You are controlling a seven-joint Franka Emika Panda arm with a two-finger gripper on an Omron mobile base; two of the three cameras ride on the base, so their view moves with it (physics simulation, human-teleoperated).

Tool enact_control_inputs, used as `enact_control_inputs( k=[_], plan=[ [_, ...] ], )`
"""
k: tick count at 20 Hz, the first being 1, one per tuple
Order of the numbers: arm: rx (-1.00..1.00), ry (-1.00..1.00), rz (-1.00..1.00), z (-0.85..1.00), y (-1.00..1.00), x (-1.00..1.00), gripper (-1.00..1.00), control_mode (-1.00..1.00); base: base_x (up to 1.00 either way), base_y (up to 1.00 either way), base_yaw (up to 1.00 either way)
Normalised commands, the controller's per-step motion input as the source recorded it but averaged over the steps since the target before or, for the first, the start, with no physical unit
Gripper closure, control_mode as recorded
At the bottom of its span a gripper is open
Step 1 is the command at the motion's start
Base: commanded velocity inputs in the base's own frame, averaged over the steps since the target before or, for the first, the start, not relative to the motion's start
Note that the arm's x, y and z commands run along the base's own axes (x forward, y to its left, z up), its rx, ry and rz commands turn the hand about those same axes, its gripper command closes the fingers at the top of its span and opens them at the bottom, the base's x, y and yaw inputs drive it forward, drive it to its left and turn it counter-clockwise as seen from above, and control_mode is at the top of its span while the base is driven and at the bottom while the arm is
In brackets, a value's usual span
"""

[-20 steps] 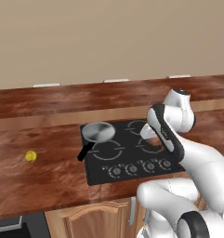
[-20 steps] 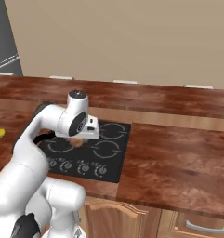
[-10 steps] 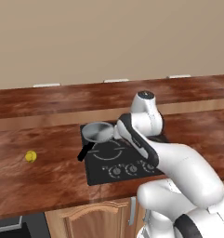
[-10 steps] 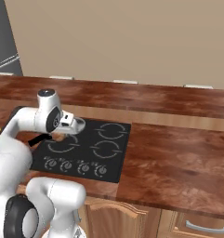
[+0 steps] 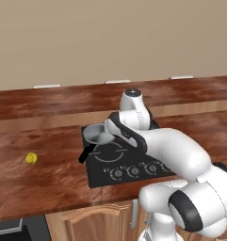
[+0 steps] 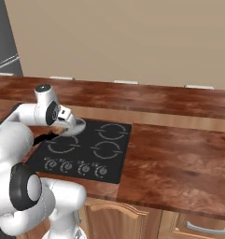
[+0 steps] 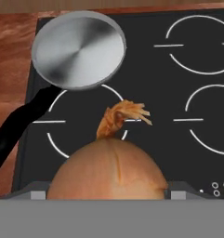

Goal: Put the lemon and onion in the pan. Then turn on the rear left burner and set the heat to medium.

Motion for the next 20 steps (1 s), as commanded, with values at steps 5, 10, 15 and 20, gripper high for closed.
enact_control_inputs(
  k=[5, 10, 15, 20],
  plan=[
    [0.08, 0.00, 0.00, 0.03, 0.00, 0.32, 1.00, -1.00, 0.00, 0.00, 0.00],
    [0.07, 0.04, 0.01, -0.01, 0.00, 0.12, 1.00, -1.00, 0.00, 0.00, 0.00],
    [0.00, 0.11, 0.00, -0.13, 0.01, 0.10, 1.00, -1.00, 0.00, 0.00, 0.00],
    [0.00, 0.10, 0.00, -0.23, 0.09, 0.15, 1.00, -1.00, 0.00, 0.00, 0.00]
  ],
)
